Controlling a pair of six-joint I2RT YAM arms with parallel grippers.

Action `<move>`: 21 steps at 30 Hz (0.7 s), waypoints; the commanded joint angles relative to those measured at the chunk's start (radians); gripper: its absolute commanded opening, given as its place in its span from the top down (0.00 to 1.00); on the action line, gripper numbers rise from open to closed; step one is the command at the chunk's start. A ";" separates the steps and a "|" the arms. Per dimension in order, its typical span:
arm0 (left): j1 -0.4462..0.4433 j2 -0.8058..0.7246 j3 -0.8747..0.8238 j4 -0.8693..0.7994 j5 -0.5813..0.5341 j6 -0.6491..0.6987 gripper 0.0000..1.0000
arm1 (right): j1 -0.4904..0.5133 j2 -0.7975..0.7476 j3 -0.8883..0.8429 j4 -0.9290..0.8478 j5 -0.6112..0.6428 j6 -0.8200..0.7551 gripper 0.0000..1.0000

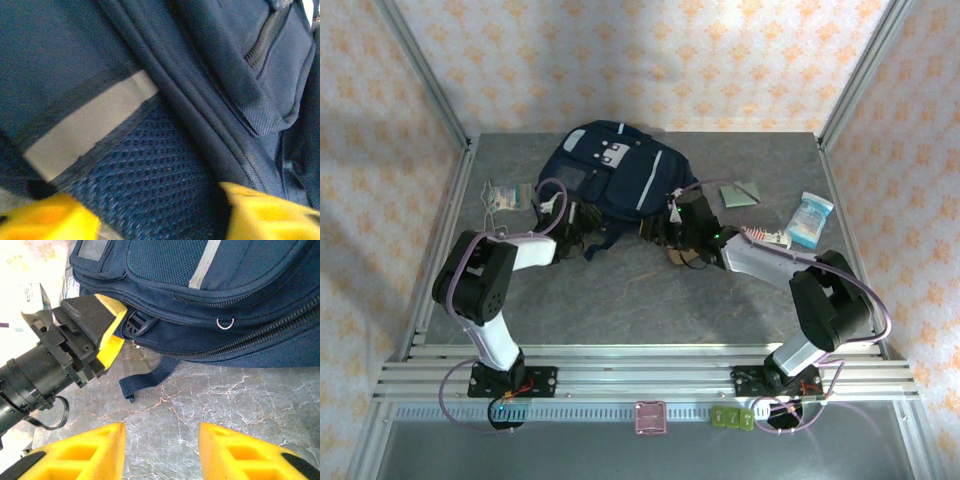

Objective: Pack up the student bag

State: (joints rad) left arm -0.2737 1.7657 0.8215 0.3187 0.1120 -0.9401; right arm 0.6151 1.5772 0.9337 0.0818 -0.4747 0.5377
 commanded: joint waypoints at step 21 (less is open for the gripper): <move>0.002 -0.182 0.113 -0.049 0.267 -0.108 1.00 | 0.121 0.237 0.148 0.251 0.063 -0.079 0.56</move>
State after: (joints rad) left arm -0.2520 1.6333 0.8917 0.2481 0.3145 -1.0229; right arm 0.7341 1.7927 1.0286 0.2512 -0.4652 0.4698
